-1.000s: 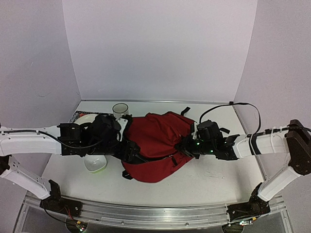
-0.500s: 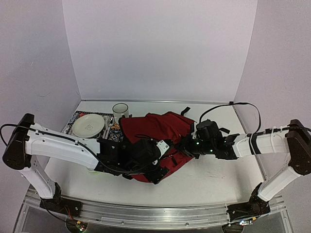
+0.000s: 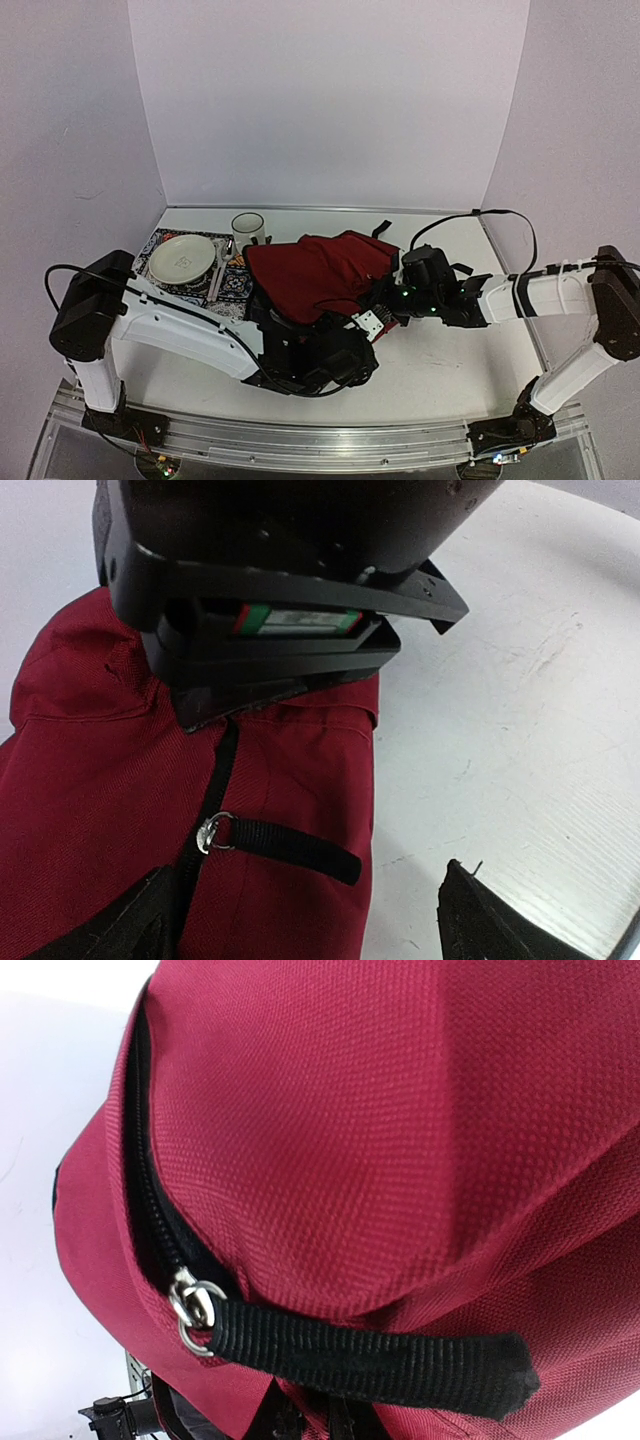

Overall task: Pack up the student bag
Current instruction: Pick up the largest pocket of the bag from the student bag.

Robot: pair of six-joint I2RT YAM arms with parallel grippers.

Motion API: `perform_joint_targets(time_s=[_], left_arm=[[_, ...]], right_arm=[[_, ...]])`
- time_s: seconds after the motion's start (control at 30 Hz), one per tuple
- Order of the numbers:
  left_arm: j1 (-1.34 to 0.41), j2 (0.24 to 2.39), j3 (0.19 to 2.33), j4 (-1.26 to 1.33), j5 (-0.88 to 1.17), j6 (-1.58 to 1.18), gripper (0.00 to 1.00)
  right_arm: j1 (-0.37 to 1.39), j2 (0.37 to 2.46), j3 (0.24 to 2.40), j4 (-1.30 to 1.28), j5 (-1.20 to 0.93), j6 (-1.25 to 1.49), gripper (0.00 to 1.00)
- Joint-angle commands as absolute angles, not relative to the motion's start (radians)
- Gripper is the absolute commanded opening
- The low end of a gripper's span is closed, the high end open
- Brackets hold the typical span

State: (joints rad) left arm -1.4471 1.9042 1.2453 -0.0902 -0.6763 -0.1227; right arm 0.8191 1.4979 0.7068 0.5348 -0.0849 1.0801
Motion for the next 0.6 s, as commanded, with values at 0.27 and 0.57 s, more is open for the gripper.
perform_joint_targets(time_s=[0.27, 0.57], left_arm=[[-1.459, 1.859, 1.23, 0.045, -0.907, -0.148, 0.62], [-1.456, 1.748, 1.114, 0.072, -0.717, -0.208, 0.11]], right_arm=[[0.835, 1.496, 0.751, 0.52, -0.078, 1.074, 0.11], [0.834, 1.505, 0.761, 0.506, -0.073, 1.056, 0.12]])
